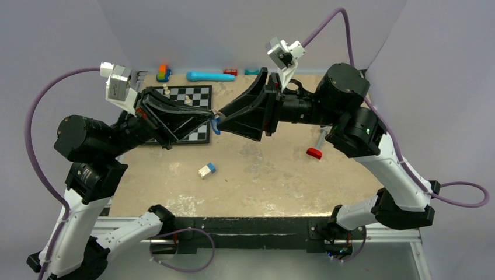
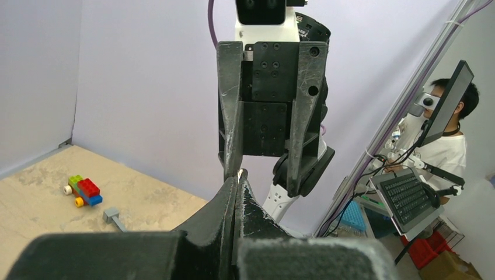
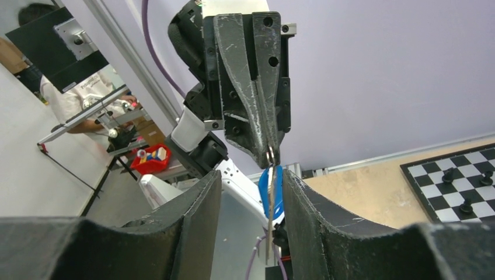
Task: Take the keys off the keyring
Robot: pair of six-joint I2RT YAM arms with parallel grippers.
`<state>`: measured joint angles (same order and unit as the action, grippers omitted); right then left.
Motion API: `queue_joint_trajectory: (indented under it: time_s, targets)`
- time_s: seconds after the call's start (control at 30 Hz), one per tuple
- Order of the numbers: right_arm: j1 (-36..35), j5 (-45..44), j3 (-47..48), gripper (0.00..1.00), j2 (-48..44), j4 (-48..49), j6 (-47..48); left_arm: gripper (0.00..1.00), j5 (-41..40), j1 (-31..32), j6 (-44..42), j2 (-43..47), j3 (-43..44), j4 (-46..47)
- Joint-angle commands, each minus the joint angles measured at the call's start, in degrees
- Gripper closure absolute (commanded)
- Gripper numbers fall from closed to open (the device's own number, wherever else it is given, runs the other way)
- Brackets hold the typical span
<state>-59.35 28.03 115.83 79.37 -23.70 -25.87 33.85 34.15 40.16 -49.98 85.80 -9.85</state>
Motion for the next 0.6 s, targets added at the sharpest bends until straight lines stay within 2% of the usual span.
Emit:
queue_joint_trajectory:
  time_s: [0.0,0.17,0.33,0.57]
  targets:
    - [-0.3,-0.1,2.1,0.55,1.4,2.0,-0.1,1.00,0.2,-0.2,1.4,0.4,-0.2,2.3]
    - [-0.2,0.2,2.8,0.60,2.1,2.0,-0.3,1.00,0.2,-0.3,1.2,0.5,0.0,1.9]
    - [-0.3,0.2,2.6,0.72,1.9,1.7,-0.2,1.00,-0.1,-0.2,1.1,0.6,0.0,1.8]
    - [-0.3,0.4,0.9,0.72,0.4,3.1,-0.3,1.00,-0.2,-0.2,1.1,0.5,0.1,1.7]
